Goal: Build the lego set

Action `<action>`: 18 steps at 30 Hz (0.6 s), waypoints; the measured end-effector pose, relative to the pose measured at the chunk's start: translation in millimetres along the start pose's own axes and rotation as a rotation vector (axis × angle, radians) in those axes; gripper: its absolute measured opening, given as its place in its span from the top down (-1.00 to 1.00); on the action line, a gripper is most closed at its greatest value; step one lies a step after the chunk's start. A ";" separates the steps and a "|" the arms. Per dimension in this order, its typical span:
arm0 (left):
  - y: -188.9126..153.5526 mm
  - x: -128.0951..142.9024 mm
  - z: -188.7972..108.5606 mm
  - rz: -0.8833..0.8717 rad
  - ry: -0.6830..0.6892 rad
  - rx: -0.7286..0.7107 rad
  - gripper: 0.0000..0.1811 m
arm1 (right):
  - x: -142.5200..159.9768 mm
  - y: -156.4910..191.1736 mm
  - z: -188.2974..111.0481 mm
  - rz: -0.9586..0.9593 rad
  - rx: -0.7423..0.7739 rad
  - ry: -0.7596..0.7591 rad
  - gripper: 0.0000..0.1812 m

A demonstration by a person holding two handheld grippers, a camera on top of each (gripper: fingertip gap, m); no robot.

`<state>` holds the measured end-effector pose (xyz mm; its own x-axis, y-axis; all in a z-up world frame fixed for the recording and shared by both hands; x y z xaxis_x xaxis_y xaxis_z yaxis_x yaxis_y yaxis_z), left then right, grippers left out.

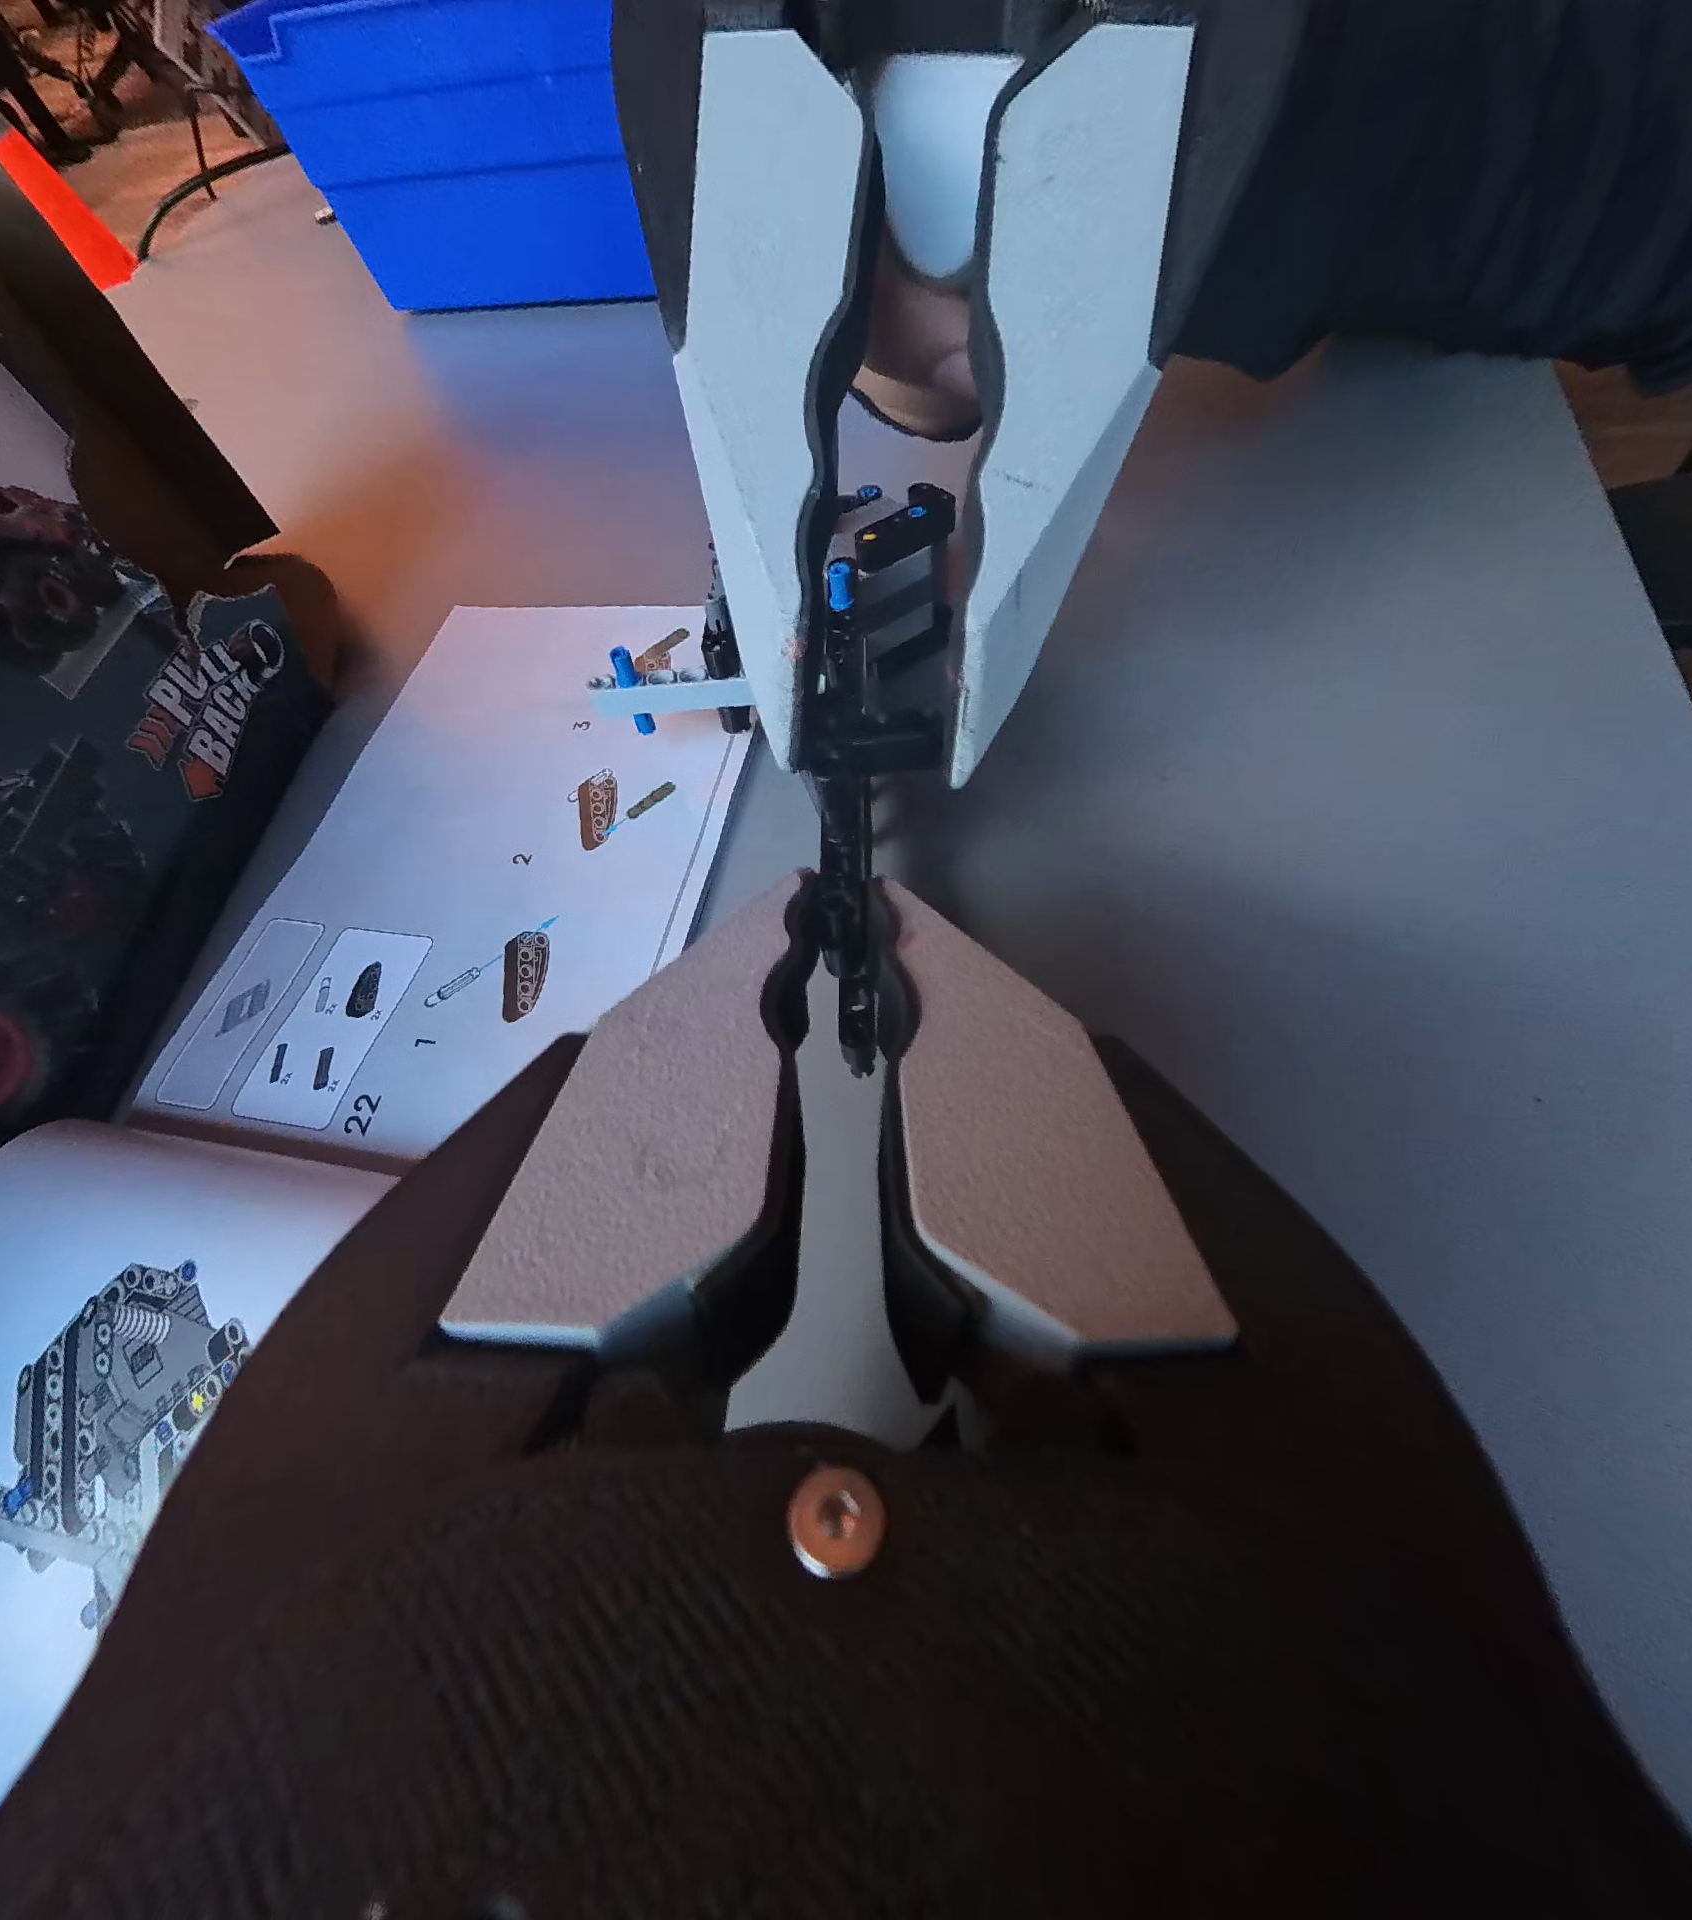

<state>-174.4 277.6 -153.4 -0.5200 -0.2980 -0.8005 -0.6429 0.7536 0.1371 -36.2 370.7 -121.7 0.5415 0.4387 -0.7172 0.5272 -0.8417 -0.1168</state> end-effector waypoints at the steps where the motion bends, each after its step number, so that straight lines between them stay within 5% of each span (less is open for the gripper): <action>1: -0.1 0.2 0.5 -0.004 0.008 0.002 0.95 | 0.4 0.5 0.6 -0.007 -0.001 0.001 0.77; 18: -2.4 -0.2 0.5 -0.057 0.031 0.001 0.96 | 5.9 -0.1 3.7 -0.058 -0.019 -0.037 0.77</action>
<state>-172.4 276.2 -153.9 -0.4998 -0.3584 -0.7885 -0.6712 0.7356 0.0911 -35.4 372.2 -128.5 0.4849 0.4746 -0.7345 0.5696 -0.8088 -0.1466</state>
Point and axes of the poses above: each gripper's, where its closed fingertips meet, z out along the fingers, x out of its underside, y = z × x across the jaws, the point moved 10 cm from there along -z, back along the fingers, and after that the axes turned 8 degrees about y, right-handed, at the moved point
